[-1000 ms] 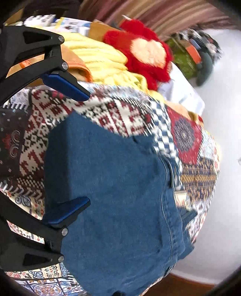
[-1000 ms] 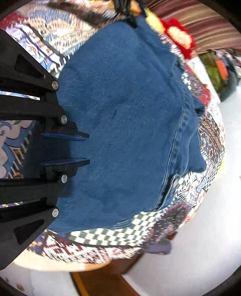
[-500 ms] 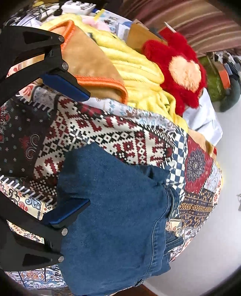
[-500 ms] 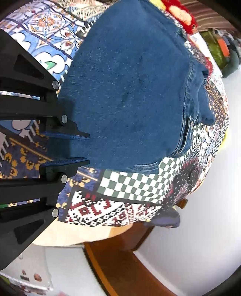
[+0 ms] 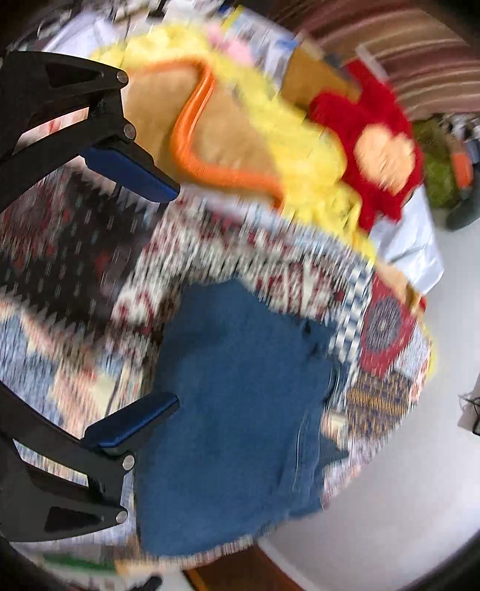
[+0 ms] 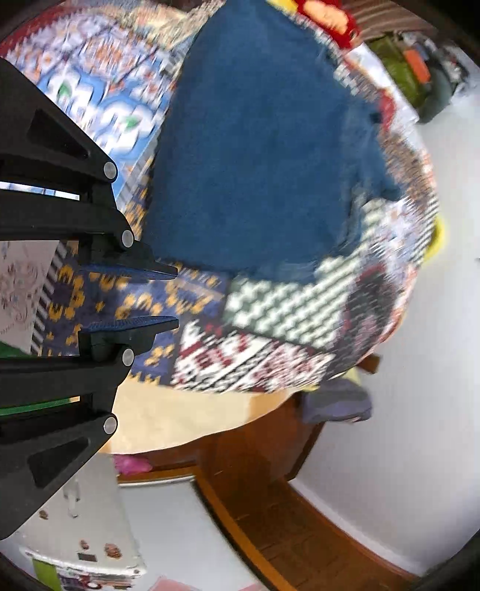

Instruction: Fold large clothes

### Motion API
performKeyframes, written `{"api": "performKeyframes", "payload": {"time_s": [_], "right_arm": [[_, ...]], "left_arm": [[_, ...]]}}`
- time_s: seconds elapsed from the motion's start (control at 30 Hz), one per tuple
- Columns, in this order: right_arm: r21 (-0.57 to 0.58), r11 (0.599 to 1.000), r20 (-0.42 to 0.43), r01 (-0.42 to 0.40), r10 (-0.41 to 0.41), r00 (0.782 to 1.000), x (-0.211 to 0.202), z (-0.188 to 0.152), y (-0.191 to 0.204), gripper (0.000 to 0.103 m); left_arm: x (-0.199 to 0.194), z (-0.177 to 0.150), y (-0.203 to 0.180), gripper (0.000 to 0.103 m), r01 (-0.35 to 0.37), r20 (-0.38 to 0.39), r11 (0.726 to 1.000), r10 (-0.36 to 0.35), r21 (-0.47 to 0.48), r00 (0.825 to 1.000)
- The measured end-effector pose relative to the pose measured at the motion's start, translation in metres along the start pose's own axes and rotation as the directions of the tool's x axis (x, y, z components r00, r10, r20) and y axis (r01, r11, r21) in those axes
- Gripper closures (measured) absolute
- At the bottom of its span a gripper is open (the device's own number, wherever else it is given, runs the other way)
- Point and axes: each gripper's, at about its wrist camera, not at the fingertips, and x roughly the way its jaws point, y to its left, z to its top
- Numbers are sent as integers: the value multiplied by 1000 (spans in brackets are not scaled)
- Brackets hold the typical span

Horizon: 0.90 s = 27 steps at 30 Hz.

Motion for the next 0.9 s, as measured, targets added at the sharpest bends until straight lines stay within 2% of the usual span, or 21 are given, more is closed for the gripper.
{"api": "performKeyframes", "payload": {"time_s": [0.07, 0.17, 0.23, 0.3, 0.43, 0.57, 0.6, 0.63, 0.7, 0.77, 0.87, 0.9], "right_arm": [[-15, 999, 38, -35, 36, 999, -12, 11, 14, 88], [-46, 994, 69, -96, 99, 993, -21, 25, 40, 88], [-64, 988, 69, -142, 147, 987, -18, 31, 57, 88], [-79, 979, 54, -186, 191, 980, -11, 37, 74, 88], [-95, 962, 8, -258, 259, 966, 13, 43, 105, 88], [-108, 952, -51, -288, 284, 957, 43, 44, 128, 88], [-111, 953, -53, -281, 277, 959, 50, 45, 130, 88], [-116, 954, -44, -276, 273, 961, 54, 45, 133, 88], [-115, 952, -31, -285, 283, 958, 57, 45, 132, 88], [-100, 946, -34, -308, 306, 951, 59, 47, 128, 88], [-64, 936, -47, -346, 343, 938, 63, 50, 122, 88], [-54, 933, -49, -355, 353, 934, 63, 51, 121, 88]], "left_arm": [[9, -2, -1, 0, 131, -43, 989, -133, -63, 990], [32, -4, -1, 0, 240, -103, 955, -260, -175, 960], [46, -5, -2, 0, 261, -127, 937, -296, -232, 947], [56, -8, -2, 0, 271, -116, 918, -315, -289, 942], [75, -9, 1, 0, 340, -81, 853, -401, -396, 913], [104, -6, -5, 4, 427, -90, 783, -517, -452, 851], [108, -5, -10, 4, 455, -87, 773, -542, -441, 836], [109, -3, -15, 4, 467, -84, 776, -547, -424, 833], [108, 4, -26, 4, 470, -70, 802, -528, -368, 846], [108, 13, -37, 4, 433, -57, 845, -472, -312, 880], [115, 25, -39, 13, 356, -29, 882, -383, -310, 923], [117, 28, -38, 20, 337, -14, 887, -359, -315, 933]]}}
